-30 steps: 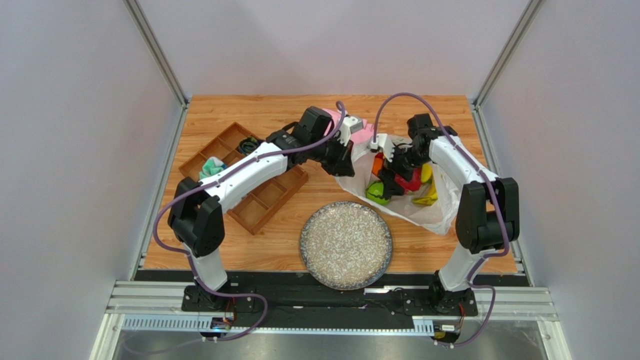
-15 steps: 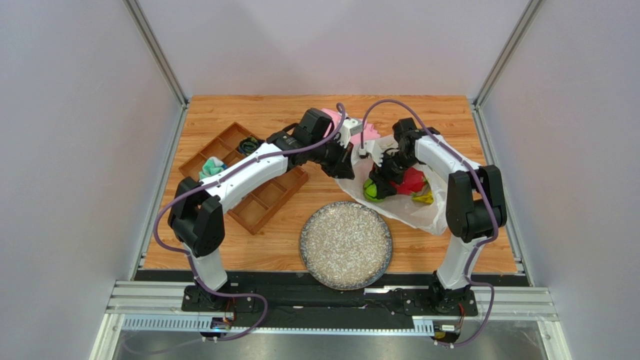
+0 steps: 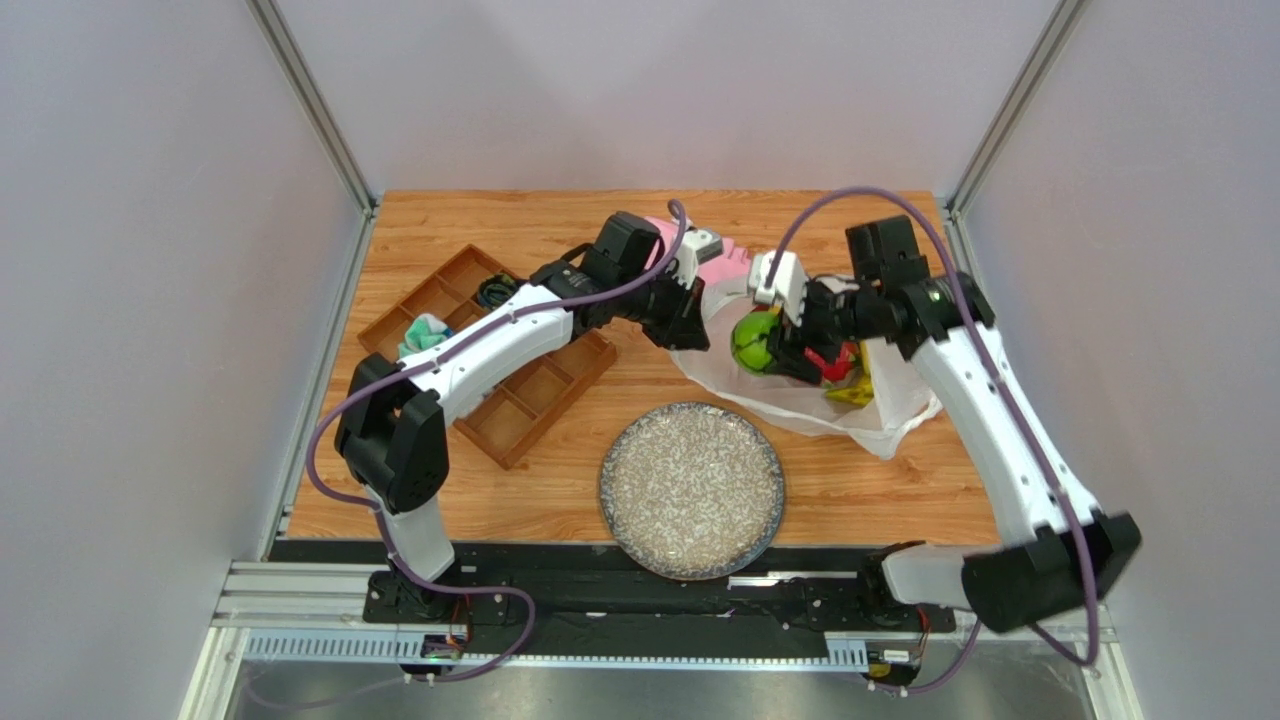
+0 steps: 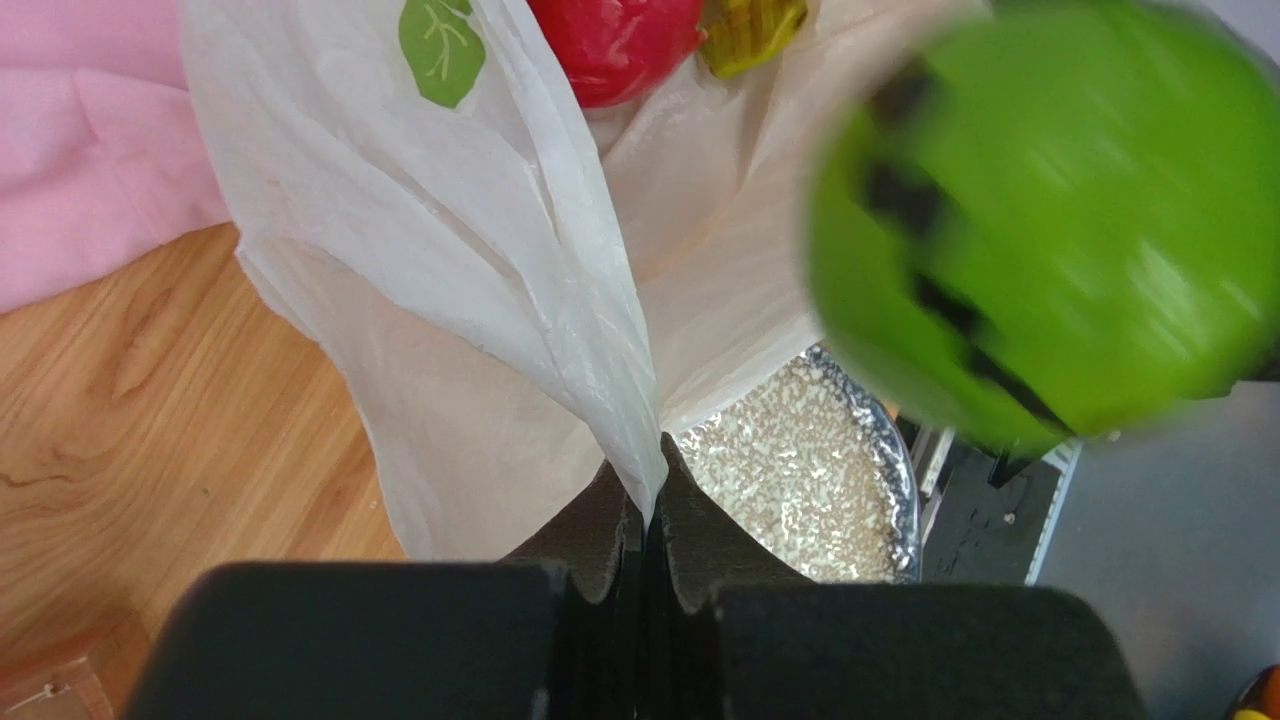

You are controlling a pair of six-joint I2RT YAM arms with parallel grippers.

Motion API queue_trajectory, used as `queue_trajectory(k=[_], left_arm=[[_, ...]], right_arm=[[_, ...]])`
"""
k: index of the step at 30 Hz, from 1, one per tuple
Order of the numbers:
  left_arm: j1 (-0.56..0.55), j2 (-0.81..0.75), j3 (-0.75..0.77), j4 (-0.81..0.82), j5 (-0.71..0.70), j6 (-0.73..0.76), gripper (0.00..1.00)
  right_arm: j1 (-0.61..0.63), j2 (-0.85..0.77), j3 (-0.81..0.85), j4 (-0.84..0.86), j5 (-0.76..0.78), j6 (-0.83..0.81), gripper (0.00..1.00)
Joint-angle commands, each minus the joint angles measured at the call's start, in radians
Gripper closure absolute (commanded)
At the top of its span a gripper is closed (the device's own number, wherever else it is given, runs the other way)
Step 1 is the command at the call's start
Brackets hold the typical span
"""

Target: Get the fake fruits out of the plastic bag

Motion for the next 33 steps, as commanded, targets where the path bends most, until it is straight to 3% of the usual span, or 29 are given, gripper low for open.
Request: queue_trajectory(k=[1,8,21,22,25,26,27,33], left_arm=[[0.058,-0.005,-0.007,0.097,0.016,-0.114,1.00],[0.087,0.021,-0.024,0.162,0.082,-0.205,1.00],[0.087,-0.031,-0.083,0.177,0.050,-0.172,1.00],[0.087,-0.033,-0.085,0.174,0.050,-0.167,1.00],[0.087,-0.031,-0.080,0.171,0.050,-0.155,1.00],[0.087,-0.033,-0.080,0.170,0.050,-0.153,1.00],[0.087,-0.034,-0.080,0.167,0.050,-0.152,1.00],[0.087,-0.071,-0.114,0.157,0.044,-0.126,1.00]], right_arm=[[0.123,-0.172,-0.206,-0.093,-0.029,-0.032,0.44],[0.346,-0.257,-0.512,0.155,0.077,-0.075,0.43],[0.427,-0.106,-0.572,0.223,0.134,-0.061,0.43],[0.427,-0.105,-0.586,0.232,0.137,-0.064,0.41],[0.429,-0.106,-0.601,0.252,0.133,-0.058,0.17],[0.427,-0.113,-0.595,0.240,0.137,-0.055,0.15],[0.427,-0.120,-0.581,0.226,0.143,-0.057,0.01],[0.397,-0.214,-0.328,0.093,0.151,0.061,0.00]])
